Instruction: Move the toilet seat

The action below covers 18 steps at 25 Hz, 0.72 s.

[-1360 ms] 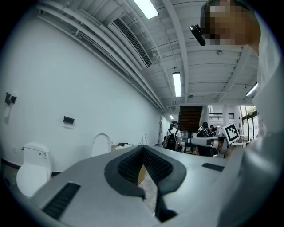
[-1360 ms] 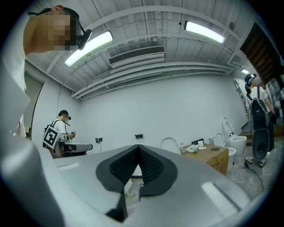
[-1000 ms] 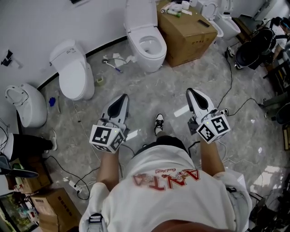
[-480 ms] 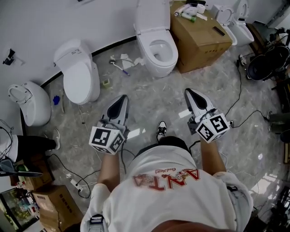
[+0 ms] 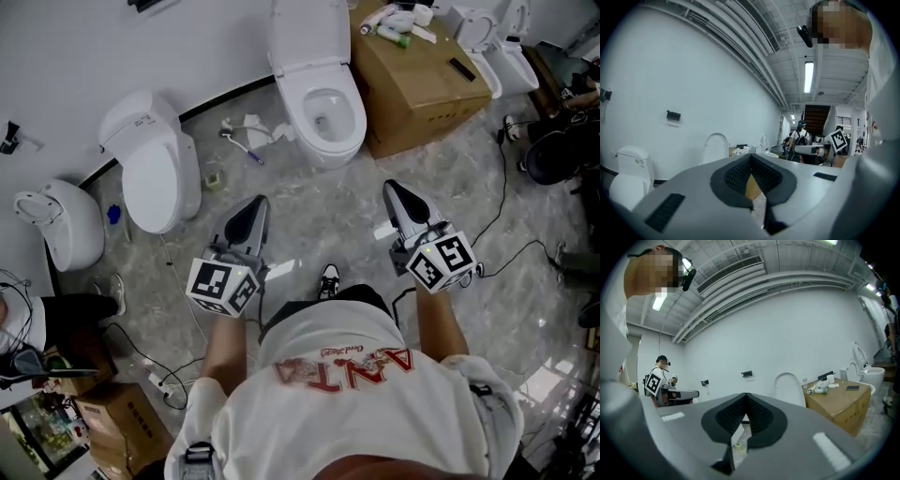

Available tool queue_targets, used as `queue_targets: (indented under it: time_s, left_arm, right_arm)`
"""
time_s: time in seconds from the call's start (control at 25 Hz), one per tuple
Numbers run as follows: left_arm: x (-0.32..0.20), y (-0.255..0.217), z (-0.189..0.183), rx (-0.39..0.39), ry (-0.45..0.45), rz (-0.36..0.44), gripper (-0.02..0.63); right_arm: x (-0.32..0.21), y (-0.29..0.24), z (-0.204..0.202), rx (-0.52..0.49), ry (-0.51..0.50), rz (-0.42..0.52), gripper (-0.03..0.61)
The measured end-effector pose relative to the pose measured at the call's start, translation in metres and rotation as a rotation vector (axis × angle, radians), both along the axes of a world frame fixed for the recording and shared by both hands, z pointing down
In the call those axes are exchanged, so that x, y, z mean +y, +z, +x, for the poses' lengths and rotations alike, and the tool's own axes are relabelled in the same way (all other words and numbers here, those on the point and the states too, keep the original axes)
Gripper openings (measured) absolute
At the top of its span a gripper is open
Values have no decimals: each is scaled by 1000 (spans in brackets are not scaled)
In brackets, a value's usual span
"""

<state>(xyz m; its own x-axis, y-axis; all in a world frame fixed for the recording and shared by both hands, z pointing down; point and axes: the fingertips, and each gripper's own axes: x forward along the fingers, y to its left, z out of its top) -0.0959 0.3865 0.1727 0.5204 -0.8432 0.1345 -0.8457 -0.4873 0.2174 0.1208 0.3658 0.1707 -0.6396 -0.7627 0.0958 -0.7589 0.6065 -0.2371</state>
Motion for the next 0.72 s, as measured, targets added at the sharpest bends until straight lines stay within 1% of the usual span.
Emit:
queue_targets:
  time_s: [0.12,0.16,0.4,0.52,0.64,0.72]
  left_arm:
    - [-25,7,9,-6,-17,-18,9]
    - [-33,9,12,-9,-20,-24,9]
    - [-77,8,30,-9,-4,-26,9]
    - [-100,4,35,-6,13,-14,9]
    - [-128,11,35,4,44,-20,9]
    - [-150,16,32,14,61,-24,9]
  right_arm:
    - [-28,9,8,63,-13,35,2]
    - [-36,12,10,69,-11,40,2]
    - [-70,23,25,45,-7,18,2]
    - [-93,22,40,49,30,21,2]
    - [-116,22,55,67,90,22,2]
    - [-130,22,57,84,117,21,3]
